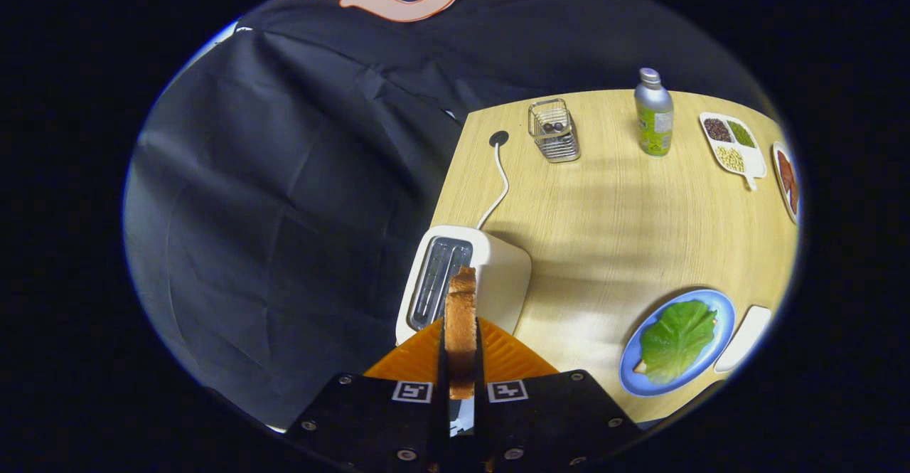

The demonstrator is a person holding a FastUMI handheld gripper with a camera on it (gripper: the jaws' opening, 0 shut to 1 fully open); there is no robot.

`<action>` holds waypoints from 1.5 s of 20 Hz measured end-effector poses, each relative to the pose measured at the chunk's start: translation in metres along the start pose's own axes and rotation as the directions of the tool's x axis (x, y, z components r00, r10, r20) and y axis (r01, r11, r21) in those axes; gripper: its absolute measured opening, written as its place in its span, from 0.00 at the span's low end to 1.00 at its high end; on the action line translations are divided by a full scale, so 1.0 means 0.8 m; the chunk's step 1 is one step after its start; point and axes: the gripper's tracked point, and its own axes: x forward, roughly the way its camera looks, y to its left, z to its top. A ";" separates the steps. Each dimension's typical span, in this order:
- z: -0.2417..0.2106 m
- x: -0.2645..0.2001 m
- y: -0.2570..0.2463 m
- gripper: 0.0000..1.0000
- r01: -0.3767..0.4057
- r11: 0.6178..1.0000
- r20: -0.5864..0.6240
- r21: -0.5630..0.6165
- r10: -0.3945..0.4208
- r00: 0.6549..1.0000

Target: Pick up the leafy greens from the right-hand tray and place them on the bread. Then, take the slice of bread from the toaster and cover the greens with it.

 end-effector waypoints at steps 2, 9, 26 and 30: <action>-0.011 -0.015 -0.026 0.14 0.008 1.000 0.009 0.020 -0.008 1.000; -0.032 -0.048 -0.118 0.14 0.047 0.993 0.037 0.106 -0.051 0.998; -0.118 -0.032 -0.301 0.14 0.205 0.957 -0.023 0.205 -0.205 0.979; -0.120 -0.029 -0.335 0.14 0.248 0.950 0.006 0.188 -0.253 0.967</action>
